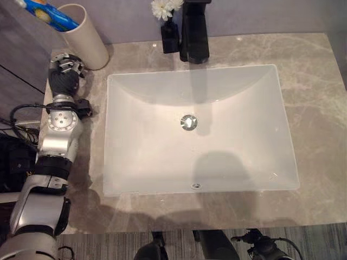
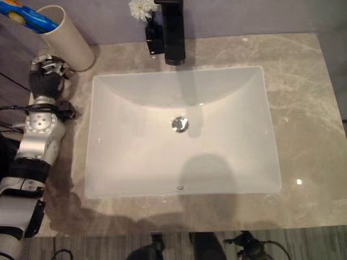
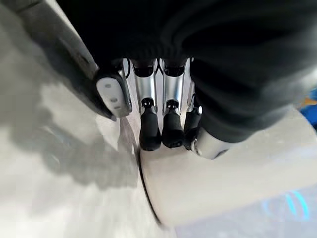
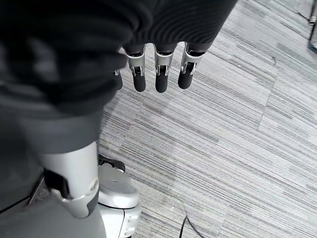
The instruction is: Put brush and paste in cup on sink, flatten towel.
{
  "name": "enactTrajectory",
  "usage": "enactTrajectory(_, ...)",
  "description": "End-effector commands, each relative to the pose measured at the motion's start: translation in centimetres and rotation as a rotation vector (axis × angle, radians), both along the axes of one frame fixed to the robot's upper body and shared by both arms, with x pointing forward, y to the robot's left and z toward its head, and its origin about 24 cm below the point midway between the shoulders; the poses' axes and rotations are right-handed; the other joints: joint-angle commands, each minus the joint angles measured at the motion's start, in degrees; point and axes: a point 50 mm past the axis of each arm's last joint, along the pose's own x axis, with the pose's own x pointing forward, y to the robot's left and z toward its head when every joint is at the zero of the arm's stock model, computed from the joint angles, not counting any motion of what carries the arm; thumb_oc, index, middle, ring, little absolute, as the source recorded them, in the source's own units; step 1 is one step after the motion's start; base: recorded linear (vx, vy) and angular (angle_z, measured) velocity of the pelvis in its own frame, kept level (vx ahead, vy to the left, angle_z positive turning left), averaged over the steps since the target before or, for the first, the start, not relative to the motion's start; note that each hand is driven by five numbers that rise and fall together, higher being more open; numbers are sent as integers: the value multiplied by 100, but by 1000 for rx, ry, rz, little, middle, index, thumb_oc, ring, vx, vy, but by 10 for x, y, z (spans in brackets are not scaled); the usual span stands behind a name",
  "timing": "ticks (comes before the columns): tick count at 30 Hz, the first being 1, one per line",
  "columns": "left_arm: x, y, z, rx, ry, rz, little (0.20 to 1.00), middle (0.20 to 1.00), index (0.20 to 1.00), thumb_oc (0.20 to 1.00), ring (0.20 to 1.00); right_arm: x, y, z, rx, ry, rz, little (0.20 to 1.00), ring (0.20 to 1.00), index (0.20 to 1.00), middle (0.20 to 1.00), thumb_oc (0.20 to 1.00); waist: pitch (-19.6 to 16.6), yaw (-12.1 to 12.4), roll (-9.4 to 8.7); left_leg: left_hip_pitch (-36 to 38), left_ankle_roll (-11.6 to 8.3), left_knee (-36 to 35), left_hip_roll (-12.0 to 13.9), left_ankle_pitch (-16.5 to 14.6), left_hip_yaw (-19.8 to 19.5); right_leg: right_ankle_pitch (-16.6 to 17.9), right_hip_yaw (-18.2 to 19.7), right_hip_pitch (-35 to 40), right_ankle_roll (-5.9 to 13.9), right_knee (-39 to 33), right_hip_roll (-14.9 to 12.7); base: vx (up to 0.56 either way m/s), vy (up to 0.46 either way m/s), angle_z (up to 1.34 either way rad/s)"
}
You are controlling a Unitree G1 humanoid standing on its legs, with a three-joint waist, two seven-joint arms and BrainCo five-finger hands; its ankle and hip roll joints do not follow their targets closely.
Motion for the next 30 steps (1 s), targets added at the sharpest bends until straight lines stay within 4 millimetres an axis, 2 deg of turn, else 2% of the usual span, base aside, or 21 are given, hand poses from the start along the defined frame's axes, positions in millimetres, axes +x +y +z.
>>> enactTrajectory(1, -1, 16, -35, -6, 150, 74, 200, 200, 200, 200, 200, 5, -4, 2, -29, -8, 0, 1000, 1000, 1000, 1000, 1000, 236, -74, 90, 541, 13, 37, -376, 315, 91, -1025, -438, 2, 177, 1179, 139, 0, 0, 0)
enactTrajectory(8, -5, 34, -38, 8, 182, 151, 200, 200, 200, 200, 200, 5, -5, 3, -19, -19, -18, 1000, 1000, 1000, 1000, 1000, 166, -110, 84, 556, -23, 37, -333, 319, 127, -1050, -470, 14, 156, 1153, 158, 5, 0, 0)
enactTrajectory(12, -10, 54, -24, 69, 180, 235, 200, 200, 200, 200, 200, 8, -2, 3, -5, -38, -12, 1000, 1000, 1000, 1000, 1000, 156, -170, -5, 507, -68, 37, -286, 376, 199, -1003, -457, -39, 167, 1117, 237, -6, -10, -3)
enactTrajectory(15, -10, 62, -22, 128, 221, 284, 200, 200, 200, 200, 200, 5, -3, 3, -5, -34, -10, 1000, 1000, 1000, 1000, 1000, 150, -211, -50, 461, -105, 37, -264, 443, 212, -990, -472, -86, 177, 1143, 231, -2, -16, -5)
enactTrajectory(23, -3, 51, -6, 207, 189, 254, 200, 200, 200, 200, 200, -3, -6, 2, 5, -37, -47, 1000, 1000, 1000, 1000, 1000, 144, -363, -1, 362, -141, 37, -255, 435, 215, -976, -499, -240, 167, 1209, 254, 0, 0, 0)
enactTrajectory(28, 0, 43, -6, 217, 175, 234, 200, 200, 200, 200, 200, -12, -1, -3, 21, -5, -32, 1000, 1000, 1000, 1000, 1000, 119, -392, -2, 368, -140, 37, -247, 367, 267, -964, -462, -258, 180, 1193, 287, 0, 0, 0)
enactTrajectory(29, 1, 40, -5, 228, 169, 233, 200, 200, 200, 200, 200, -14, 1, -5, 24, 5, -39, 1000, 1000, 1000, 1000, 1000, 113, -400, -3, 367, -140, 37, -247, 353, 290, -959, -455, -273, 183, 1197, 295, -5, 13, -5)
enactTrajectory(30, 6, 20, -4, 282, 146, 183, 200, 200, 200, 200, 200, -21, -1, -7, 12, 30, -57, 1000, 1000, 1000, 1000, 1000, 119, -412, -2, 370, -131, 37, -252, 332, 324, -950, -420, -287, 189, 1194, 316, -5, 11, -6)
